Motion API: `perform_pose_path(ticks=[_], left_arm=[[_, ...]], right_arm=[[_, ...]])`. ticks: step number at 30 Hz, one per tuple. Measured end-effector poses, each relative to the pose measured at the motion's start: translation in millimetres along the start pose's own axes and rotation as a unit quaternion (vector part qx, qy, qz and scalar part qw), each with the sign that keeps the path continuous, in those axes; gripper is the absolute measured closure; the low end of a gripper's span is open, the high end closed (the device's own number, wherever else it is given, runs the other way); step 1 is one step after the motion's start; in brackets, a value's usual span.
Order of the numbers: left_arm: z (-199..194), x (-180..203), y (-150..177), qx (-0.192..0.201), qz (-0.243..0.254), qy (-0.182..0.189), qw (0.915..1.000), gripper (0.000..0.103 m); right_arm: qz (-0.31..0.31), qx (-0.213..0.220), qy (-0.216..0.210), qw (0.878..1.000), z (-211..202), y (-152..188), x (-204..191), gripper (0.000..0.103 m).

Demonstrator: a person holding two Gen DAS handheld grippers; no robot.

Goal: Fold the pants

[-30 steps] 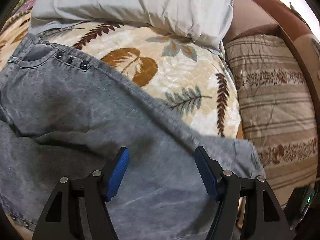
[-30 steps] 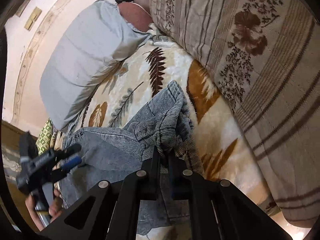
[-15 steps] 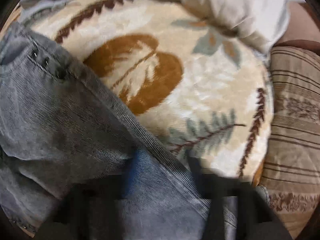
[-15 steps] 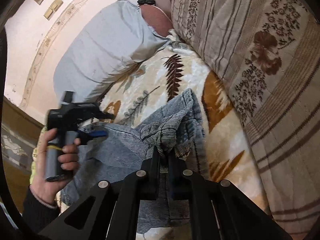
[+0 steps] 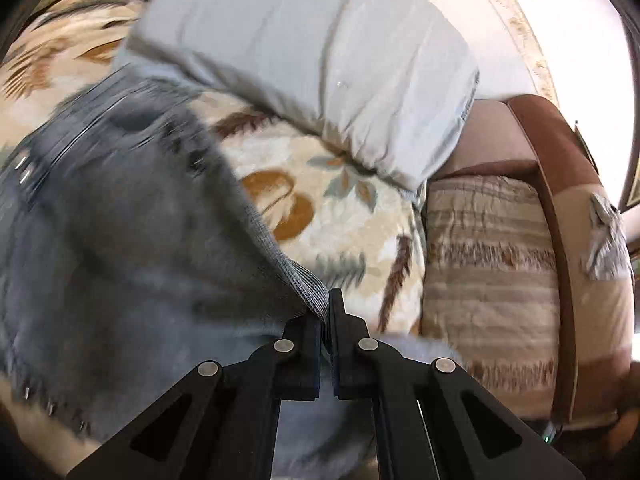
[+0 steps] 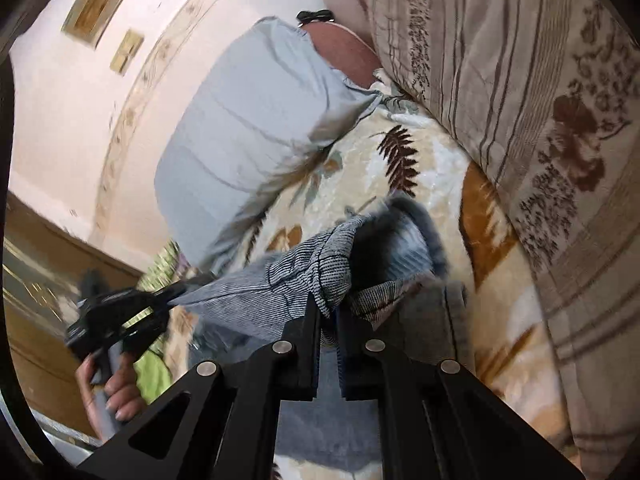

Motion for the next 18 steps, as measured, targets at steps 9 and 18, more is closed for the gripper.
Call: perform_pose_path(ticks=[9,18], left_arm=[[38,-127,98,-0.059,-0.033,-0.067,0.9955,0.1],[36,-113,93,-0.052,-0.015,-0.039,0.9978,0.1]], right_arm=[[0.01,-0.086,0.099,0.991,7,84,9,0.057],[0.003,-0.059,0.105,0.993,-13,68,-1,0.025]])
Point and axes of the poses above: each gripper's, at about its wrist camera, not at the fingertips, and z roughly the way its jaws point, x to its right, y to its underside, the point moved 4 cm from there along z, roughly the way its jaws point, and after that the axes turned 11 degrees about -z, right-handed, at the moved point
